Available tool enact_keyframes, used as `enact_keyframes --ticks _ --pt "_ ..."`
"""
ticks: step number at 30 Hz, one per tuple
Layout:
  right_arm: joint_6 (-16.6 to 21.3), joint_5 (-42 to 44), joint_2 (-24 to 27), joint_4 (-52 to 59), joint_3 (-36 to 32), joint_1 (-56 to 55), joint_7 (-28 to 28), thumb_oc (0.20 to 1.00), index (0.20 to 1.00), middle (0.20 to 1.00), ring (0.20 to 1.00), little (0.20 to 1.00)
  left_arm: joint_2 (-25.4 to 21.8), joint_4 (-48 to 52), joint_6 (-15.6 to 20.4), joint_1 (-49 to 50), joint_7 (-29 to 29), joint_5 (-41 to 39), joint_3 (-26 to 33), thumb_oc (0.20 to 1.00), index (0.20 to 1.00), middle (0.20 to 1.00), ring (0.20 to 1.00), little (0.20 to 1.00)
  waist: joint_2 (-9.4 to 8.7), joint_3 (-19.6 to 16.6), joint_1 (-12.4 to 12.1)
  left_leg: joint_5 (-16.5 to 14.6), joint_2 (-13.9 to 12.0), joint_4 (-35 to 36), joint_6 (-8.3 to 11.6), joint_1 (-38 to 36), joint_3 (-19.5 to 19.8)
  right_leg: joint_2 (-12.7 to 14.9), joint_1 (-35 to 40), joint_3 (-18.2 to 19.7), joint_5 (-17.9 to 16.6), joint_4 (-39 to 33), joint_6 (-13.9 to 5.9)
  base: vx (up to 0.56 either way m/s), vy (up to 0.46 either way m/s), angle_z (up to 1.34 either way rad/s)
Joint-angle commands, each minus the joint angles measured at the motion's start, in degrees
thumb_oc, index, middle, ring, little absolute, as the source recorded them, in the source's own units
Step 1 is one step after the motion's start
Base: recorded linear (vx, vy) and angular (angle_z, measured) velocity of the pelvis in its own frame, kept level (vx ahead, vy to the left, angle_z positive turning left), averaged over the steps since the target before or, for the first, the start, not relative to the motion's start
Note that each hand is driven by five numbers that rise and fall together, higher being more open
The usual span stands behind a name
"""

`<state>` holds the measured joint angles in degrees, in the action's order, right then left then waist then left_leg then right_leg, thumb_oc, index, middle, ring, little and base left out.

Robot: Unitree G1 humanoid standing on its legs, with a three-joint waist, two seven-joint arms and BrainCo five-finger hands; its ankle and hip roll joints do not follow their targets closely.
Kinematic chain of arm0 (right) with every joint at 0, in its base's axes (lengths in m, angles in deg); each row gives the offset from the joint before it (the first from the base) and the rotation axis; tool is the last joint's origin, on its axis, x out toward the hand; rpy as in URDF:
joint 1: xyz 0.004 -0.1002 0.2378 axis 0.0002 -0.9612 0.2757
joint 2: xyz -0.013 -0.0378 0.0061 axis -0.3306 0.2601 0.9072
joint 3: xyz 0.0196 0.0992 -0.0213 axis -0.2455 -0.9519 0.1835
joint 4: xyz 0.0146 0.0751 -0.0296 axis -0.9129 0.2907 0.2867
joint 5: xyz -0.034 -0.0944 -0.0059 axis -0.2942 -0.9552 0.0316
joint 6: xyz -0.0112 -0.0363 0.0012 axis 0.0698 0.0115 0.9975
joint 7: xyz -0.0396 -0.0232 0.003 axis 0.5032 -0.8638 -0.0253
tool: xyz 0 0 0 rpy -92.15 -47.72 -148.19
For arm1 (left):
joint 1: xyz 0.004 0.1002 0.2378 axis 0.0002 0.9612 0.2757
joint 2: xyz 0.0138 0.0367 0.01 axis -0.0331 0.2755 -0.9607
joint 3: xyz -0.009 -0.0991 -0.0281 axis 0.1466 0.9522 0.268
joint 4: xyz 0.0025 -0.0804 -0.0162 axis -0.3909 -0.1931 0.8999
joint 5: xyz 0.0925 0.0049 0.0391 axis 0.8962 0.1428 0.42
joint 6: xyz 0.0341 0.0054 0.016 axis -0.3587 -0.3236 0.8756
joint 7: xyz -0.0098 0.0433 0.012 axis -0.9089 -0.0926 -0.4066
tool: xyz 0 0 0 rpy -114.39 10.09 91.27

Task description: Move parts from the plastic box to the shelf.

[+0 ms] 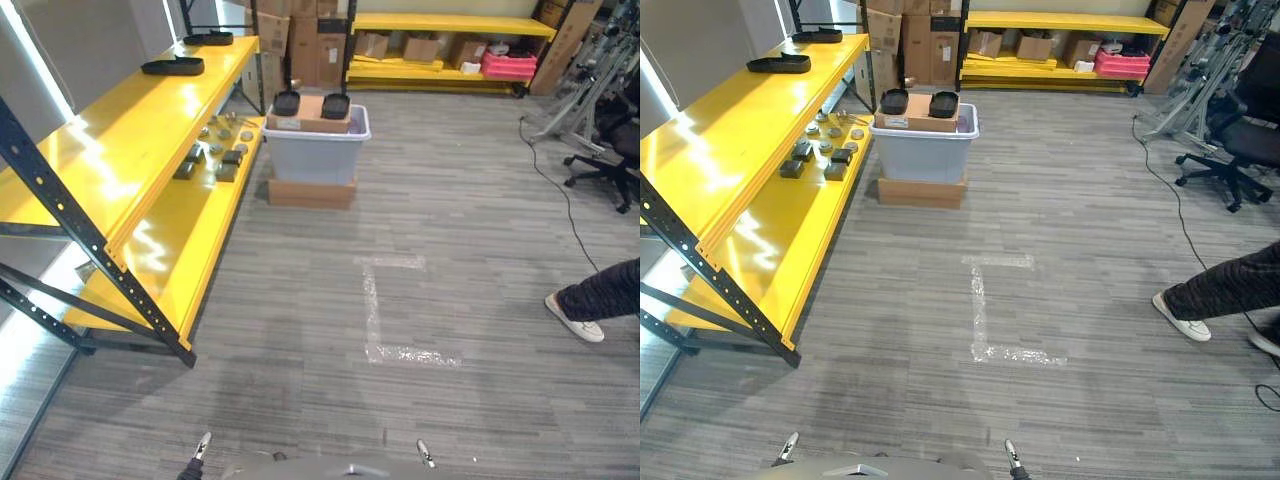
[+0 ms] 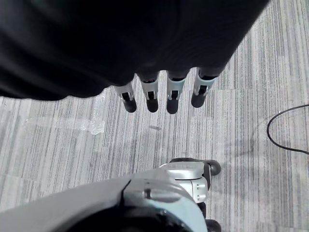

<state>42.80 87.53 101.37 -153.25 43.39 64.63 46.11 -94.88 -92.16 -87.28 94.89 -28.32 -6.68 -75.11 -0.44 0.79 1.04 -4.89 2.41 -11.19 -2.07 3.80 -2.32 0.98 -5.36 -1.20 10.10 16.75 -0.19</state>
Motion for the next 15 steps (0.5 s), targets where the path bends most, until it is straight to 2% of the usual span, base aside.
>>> enact_keyframes --ticks 1,13,15 --pt "1.0 8.91 7.13 -10.43 -2.09 9.23 0.71 1.0 1.0 1.0 1.0 1.0 -3.2 -9.27 1.78 -12.33 1.94 1.41 -0.93 1.0 1.0 1.0 1.0 1.0 0.6 2.15 1.61 5.21 -3.3 15.37 4.43 -10.33 1.61 3.5 11.67 -1.98 -11.53 -20.16 -6.62 0.01 -0.008 -0.3" --pt "1.37 6.77 5.97 -9.74 -0.5 8.06 1.08 1.0 1.0 1.0 1.0 1.0 -1.62 -9.96 2.27 -11.25 2.54 -0.33 -0.21 1.0 1.0 1.0 1.0 1.0 0.67 1.78 1.96 5.39 -3.56 16.19 4.83 -10.87 1.91 3.03 12.46 -2.67 -11.45 -21.08 -6.4 0.0 -0.004 -0.03" --pt "1.78 6.03 6.03 -9.99 -0.97 8.3 -1.04 1.0 1.0 1.0 1.0 1.0 -2.19 -8.06 3.03 -11.27 4.16 -0.21 -0.14 1.0 1.0 1.0 1.0 1.0 0.52 1.8 2.02 5.4 -3.62 16.19 4.87 -10.82 1.99 2.99 12.42 -2.55 -11.48 -21.13 -6.39 0.0 0.0 0.0"
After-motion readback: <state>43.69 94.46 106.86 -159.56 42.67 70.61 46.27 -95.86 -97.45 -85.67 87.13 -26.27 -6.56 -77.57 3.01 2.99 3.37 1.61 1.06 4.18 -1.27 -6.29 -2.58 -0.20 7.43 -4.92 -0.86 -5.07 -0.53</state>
